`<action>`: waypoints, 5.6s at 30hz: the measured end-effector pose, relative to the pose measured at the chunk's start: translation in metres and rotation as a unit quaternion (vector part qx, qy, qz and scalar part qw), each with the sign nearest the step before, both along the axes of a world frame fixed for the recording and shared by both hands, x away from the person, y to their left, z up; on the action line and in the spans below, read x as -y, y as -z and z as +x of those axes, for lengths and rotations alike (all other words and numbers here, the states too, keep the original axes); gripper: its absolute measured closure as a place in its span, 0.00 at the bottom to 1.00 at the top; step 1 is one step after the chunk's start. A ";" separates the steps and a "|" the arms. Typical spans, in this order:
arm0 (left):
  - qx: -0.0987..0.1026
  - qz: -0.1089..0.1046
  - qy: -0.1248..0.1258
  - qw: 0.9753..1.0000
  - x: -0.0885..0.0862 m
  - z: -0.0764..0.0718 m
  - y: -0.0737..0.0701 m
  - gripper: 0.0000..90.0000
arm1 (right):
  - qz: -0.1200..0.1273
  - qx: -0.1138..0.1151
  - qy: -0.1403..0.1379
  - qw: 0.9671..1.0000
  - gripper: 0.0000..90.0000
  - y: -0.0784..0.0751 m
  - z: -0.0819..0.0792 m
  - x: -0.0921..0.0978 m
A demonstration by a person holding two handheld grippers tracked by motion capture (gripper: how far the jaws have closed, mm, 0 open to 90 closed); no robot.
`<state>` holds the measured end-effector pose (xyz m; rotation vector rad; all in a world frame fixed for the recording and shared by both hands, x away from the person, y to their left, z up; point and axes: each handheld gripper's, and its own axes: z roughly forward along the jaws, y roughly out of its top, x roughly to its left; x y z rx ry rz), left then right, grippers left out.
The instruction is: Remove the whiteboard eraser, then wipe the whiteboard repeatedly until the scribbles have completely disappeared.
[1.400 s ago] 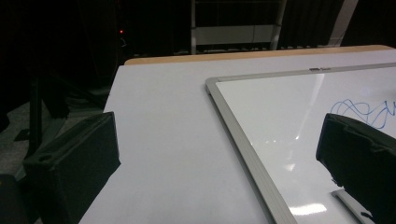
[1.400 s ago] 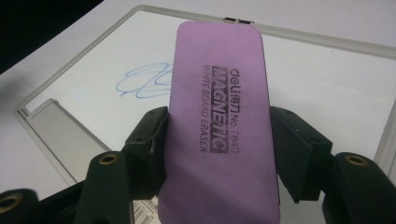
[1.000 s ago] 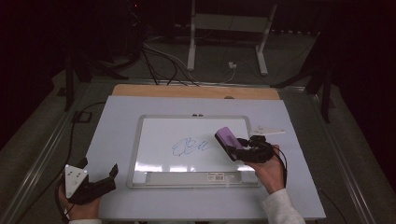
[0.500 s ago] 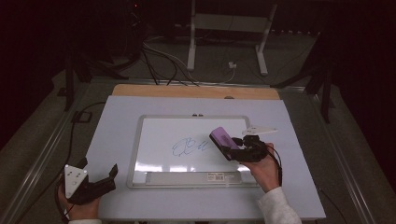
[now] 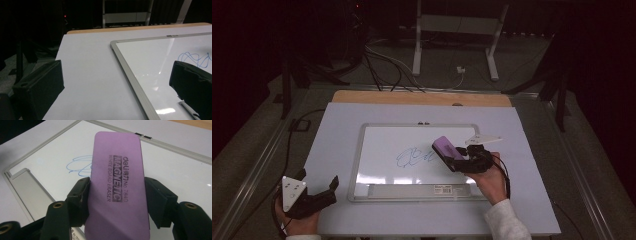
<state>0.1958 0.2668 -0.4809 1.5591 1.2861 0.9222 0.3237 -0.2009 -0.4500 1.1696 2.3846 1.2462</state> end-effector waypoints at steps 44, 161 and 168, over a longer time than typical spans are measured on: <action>0.001 -0.002 0.001 1.000 -0.001 0.000 0.000 0.00 | -0.055 -0.032 0.021 0.998 0.31 0.050 0.026 -0.035; 0.000 -0.001 0.000 1.000 -0.001 0.001 0.001 0.00 | 0.011 -0.061 0.049 0.997 0.46 0.060 0.026 -0.083; 0.000 0.000 0.001 1.000 -0.001 0.001 0.001 0.00 | 0.013 -0.059 0.005 0.998 0.46 0.061 0.018 -0.098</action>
